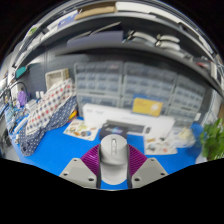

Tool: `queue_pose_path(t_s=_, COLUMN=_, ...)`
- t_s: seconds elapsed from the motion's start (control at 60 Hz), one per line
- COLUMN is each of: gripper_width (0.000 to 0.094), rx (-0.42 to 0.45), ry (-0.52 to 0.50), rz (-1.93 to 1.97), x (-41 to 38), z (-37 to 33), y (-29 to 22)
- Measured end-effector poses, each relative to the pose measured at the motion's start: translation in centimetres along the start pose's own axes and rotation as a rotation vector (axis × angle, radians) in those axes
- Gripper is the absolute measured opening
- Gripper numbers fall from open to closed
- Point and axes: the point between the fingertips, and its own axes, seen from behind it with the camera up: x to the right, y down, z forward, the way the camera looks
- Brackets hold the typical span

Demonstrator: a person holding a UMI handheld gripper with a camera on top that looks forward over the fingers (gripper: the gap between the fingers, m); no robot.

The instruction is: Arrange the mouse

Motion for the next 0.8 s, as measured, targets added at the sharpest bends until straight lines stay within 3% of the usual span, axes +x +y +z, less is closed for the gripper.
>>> queue_pose_path(t_s=0.133, gripper_width=0.0363, rx=0.087, ry=0.097, rz=0.0, x=10.5, z=-5.2, y=-3.2)
queue_pose_path(t_s=0.267, gripper_width=0.0365, rx=0.078, ry=0.175, rz=0.036, x=19.7, z=-7.4, y=-0.8)
queue_pose_path(t_s=0.367, gripper_width=0.0361, rx=0.012, ry=0.205, rz=0.082, x=24.7, z=-7.0, y=4.0)
queue_pose_path(t_s=0.483, gripper_width=0.0363, rx=-0.123, ry=0.22, rz=0.128, x=27.8, z=-5.5, y=11.8)
queue_pose_path(t_s=0.633, gripper_width=0.0364, rx=-0.289, ry=0.168, rz=0.164, x=27.9, z=-3.2, y=20.8)
queue_pose_path(t_s=0.767, gripper_width=0.0384, rx=-0.38, ry=0.143, rz=0.16, x=27.5, z=-1.8, y=26.1)
queue_pose_path(t_s=0.8, gripper_width=0.0384, rx=-0.358, ry=0.144, rz=0.161, x=27.6, z=-1.5, y=26.0)
